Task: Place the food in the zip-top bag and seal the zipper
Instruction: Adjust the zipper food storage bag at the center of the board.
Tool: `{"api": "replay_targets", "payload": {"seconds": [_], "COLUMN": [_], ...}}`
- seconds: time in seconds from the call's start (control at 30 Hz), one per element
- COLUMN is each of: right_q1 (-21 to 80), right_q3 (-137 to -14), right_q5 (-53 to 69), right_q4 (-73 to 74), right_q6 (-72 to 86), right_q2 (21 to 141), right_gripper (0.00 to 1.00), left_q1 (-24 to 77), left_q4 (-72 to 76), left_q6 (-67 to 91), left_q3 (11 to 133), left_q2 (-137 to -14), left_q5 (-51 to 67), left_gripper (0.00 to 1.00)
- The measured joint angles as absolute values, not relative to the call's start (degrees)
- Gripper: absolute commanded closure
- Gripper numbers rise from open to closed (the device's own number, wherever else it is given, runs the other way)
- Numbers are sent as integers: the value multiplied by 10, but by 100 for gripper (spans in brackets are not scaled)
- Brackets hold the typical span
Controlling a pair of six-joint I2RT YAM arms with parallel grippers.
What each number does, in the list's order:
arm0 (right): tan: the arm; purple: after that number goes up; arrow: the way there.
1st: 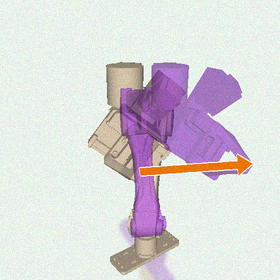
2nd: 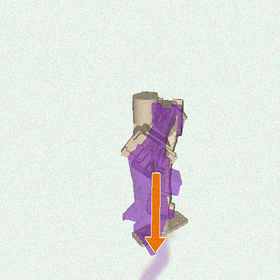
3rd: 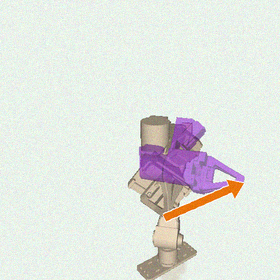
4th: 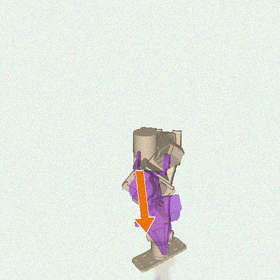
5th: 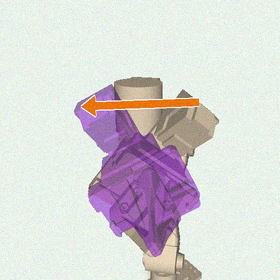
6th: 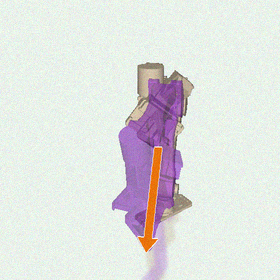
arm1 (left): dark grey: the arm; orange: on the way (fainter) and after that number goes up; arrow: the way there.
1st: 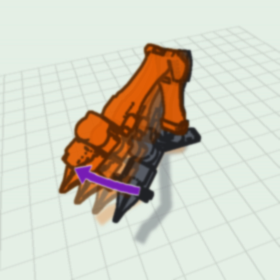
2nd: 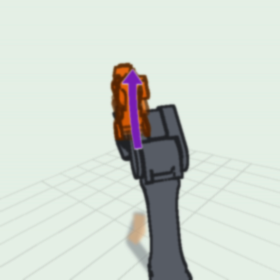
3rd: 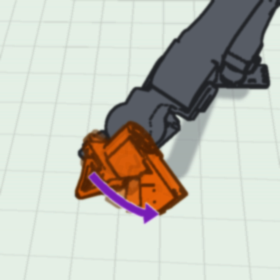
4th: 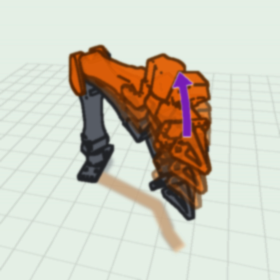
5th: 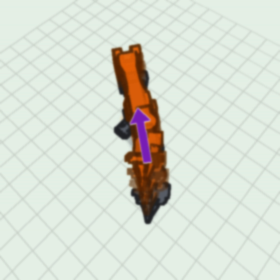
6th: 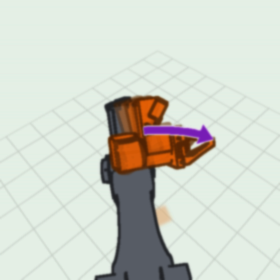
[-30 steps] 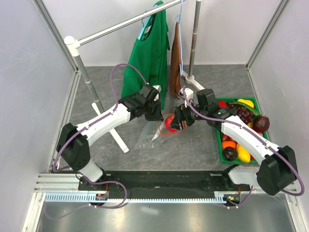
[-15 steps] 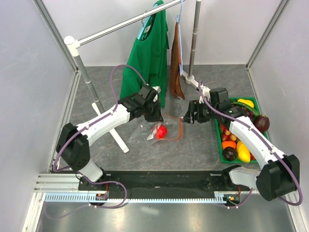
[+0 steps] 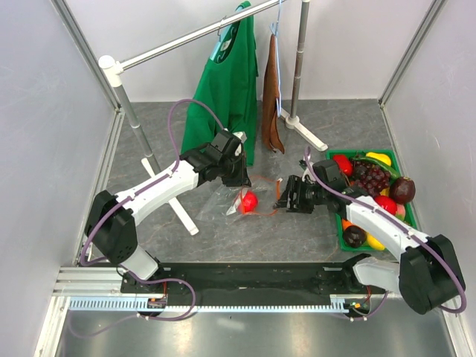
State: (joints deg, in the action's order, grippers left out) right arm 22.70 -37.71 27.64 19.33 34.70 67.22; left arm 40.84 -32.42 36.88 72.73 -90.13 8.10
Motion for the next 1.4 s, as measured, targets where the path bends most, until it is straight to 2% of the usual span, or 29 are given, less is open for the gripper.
{"api": "replay_targets", "payload": {"seconds": [0.1, 0.13, 0.17, 0.27, 0.3, 0.33, 0.4, 0.57, 0.8, 0.97, 1.23, 1.33, 1.37, 1.4], "right_q1": [235, 235, 235, 235, 235, 235, 235, 235, 233, 226, 224, 223, 223, 223], "right_q3": [-377, -376, -376, -372, -369, -364, -357, -380, -554, -611, -688, -701, -701, -701], "right_q5": [278, 277, 277, 277, 278, 279, 284, 297, 323, 331, 330, 331, 324, 316], "right_q4": [158, 147, 137, 113, 107, 103, 102, 159, 309, 386, 485, 493, 500, 508], "right_q6": [372, 378, 385, 399, 404, 409, 416, 409, 320, 262, 214, 190, 181, 170], "right_q2": [686, 692, 698, 716, 722, 726, 729, 714, 670, 676, 709, 698, 697, 698], "right_gripper": [40, 49, 54, 63, 70, 89, 100, 100, 100, 100, 100, 87, 71, 65], "left_q1": [408, 408, 408, 408, 408, 407, 405, 401, 401, 403, 424, 436, 439, 442], "left_q4": [-324, -324, -324, -324, -324, -324, -324, -326, -348, -352, -373, -369, -369, -370], "left_q6": [369, 369, 369, 369, 369, 369, 369, 364, 323, 300, 259, 243, 242, 241], "left_q3": [727, 727, 727, 727, 727, 727, 727, 727, 727, 727, 761, 768, 769, 769], "left_q2": [-900, -900, -899, -896, -894, -893, -890, -877, -821, -788, -802, -801, -802, -803], "left_q5": [82, 82, 82, 82, 83, 83, 86, 86, 10, -28, -78, -89, -89, -89], "left_gripper": [98, 98, 98, 98, 98, 98, 98, 98, 98, 98, 98, 98, 98, 98]}}
